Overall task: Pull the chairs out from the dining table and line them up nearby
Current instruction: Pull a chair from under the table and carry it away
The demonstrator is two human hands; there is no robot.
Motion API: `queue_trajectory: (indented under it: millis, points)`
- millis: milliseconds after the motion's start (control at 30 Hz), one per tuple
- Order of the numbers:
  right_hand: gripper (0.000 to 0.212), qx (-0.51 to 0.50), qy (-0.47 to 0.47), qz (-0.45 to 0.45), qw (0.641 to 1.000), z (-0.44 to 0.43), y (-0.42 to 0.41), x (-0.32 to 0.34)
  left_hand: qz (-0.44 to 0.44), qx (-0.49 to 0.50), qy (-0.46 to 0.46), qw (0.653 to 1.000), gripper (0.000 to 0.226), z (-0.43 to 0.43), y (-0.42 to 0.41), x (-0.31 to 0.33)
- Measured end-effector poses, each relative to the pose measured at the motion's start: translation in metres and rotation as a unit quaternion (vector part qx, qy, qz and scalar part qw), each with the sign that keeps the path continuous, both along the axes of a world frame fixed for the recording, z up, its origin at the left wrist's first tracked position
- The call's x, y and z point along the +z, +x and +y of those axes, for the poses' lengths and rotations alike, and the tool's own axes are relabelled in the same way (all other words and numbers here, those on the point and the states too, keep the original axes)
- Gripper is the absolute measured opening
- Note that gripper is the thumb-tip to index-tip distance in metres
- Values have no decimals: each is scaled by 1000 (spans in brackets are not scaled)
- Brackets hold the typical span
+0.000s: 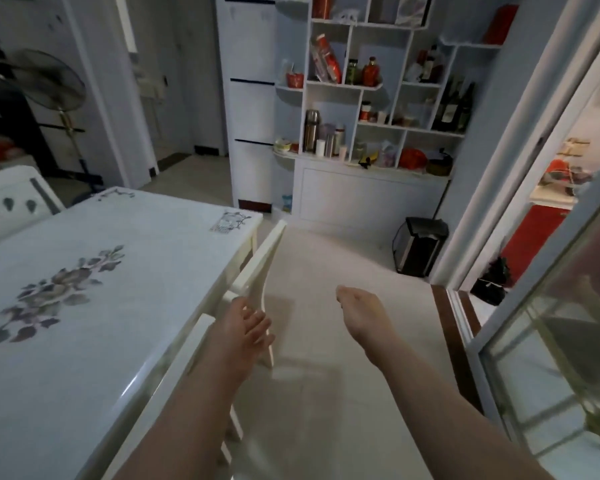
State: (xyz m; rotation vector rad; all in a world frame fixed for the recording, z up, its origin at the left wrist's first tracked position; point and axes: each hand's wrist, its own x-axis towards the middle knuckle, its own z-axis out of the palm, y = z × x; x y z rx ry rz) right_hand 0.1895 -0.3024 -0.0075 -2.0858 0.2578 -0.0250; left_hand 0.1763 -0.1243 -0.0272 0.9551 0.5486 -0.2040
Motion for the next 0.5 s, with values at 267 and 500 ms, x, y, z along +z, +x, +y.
queue_trajectory:
  millis: [267,500]
  points:
    - [32,50,46,79,995,24,127,-11,87,130,-130,979,46,9,101,-33]
    - [30,59,93,171,979,54,217,-33,143,216,-142,955,46,17,163,-55]
